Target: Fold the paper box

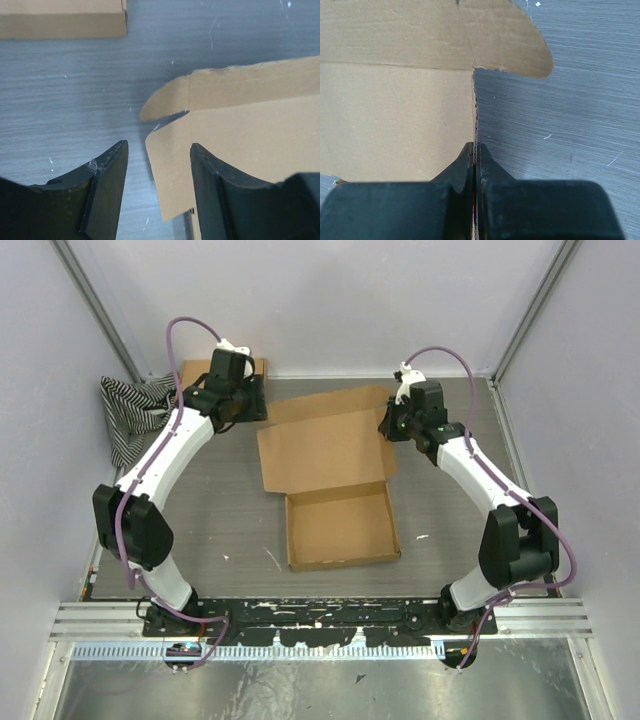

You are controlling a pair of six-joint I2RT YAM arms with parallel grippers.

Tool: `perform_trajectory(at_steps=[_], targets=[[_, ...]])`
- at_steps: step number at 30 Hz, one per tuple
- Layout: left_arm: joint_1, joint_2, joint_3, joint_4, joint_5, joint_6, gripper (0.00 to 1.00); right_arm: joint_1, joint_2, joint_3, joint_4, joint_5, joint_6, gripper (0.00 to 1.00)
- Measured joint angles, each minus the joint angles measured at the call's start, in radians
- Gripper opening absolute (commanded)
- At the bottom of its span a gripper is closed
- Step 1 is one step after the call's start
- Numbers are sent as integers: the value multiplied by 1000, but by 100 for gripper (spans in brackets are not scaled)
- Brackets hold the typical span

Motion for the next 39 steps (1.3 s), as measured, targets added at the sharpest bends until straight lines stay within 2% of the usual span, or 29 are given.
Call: perform_trajectory(at_steps=[8, 12, 21, 33, 36, 39], targets=[[2, -20, -98, -43, 151, 5, 56, 0, -92, -116, 71, 8, 12, 1], [1, -16, -112, -55, 182, 6, 56, 0, -115, -133, 84, 1, 15, 1], [2, 97, -34, -74, 167, 35, 57, 2, -140, -154, 98, -24, 15, 1], [2, 140, 29, -115, 89, 86, 57, 2, -140, -154, 94, -44, 14, 1], [2, 144, 29, -115, 90, 89, 51, 2, -140, -154, 93, -47, 14, 1], [2, 145, 29, -115, 104, 87, 35, 2, -140, -154, 89, -50, 14, 1]])
